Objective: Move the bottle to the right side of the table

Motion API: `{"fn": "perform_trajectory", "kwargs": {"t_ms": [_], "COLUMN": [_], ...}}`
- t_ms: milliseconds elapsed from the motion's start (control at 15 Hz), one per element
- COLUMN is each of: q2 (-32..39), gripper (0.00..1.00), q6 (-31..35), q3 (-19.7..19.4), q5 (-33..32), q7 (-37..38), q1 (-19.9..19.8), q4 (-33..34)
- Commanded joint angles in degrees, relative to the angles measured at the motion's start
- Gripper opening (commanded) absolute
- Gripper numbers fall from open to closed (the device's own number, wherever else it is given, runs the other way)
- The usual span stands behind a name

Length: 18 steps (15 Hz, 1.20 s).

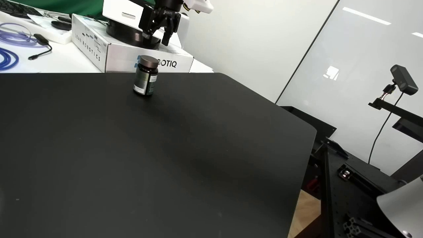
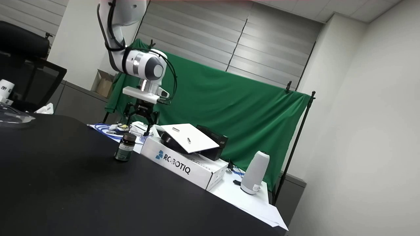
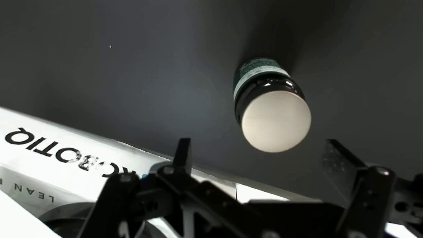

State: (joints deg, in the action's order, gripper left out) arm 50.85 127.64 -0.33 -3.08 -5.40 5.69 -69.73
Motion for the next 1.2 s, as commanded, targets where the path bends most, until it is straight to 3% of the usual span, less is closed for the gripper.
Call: {"fn": "perform_trajectory", "kwargs": {"t_ms": [0, 533, 600, 733, 1000, 1133], "q2": [4.1, 8.2, 8.5, 9.2, 10.1, 9.9], "gripper": [1.00, 1.00, 0.75, 0.68, 0.39, 0.36], "q6": [-3.8, -7.2, -6.5, -6.0, -3.0, -2.6], "q3": [0.7, 1.3, 1.4, 1.7, 2.6, 2.7], "q5": [-0.1, 0.2, 0.4, 0.8, 2.0, 2.2], "q7": [1.2, 1.1, 1.2, 1.1, 0.5, 0.5], "q1": [-0.4, -0.3, -0.4, -0.6, -1.1, -1.0], "q4": [6.4, 10.6, 10.8, 11.3, 11.4, 11.2]}}
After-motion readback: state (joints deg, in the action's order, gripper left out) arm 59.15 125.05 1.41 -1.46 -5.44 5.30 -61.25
